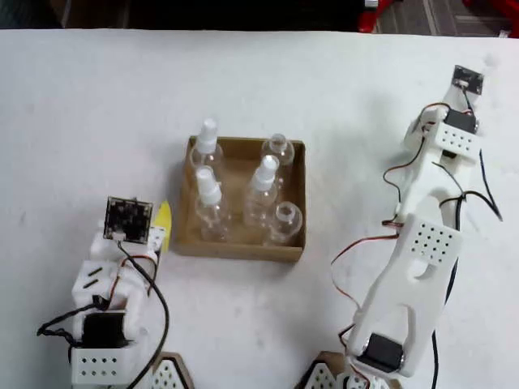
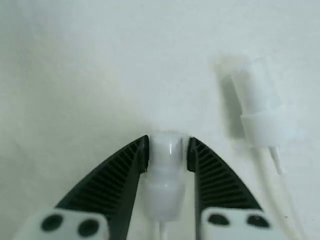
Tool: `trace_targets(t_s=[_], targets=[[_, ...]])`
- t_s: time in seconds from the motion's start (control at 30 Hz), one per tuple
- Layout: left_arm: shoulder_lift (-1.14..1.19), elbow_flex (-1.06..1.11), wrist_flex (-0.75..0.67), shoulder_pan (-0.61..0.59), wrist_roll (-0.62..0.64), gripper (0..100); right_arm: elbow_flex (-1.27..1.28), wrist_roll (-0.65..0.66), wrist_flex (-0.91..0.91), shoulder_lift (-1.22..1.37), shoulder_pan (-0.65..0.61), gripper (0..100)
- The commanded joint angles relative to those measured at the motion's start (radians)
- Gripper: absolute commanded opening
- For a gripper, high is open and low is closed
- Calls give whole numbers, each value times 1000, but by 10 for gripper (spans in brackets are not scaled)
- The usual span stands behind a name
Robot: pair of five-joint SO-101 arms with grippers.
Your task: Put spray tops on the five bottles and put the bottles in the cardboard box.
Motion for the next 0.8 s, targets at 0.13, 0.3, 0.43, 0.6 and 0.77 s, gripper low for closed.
trace_targets(t_s=[0.13,0.3,0.43,0.6,0.77], targets=[[-5,2,-5,8,-12,165,-23,12,-15,-7,-30,87],[-5,2,-5,8,-12,165,-52,14,-7,-22,-31,26],[-5,2,-5,8,-12,165,-163,14,54,-67,-35,17],[-5,2,-5,8,-11,165,-390,12,219,-143,-81,16],[-5,2,-5,8,-9,165,-658,5,375,-197,-188,16]])
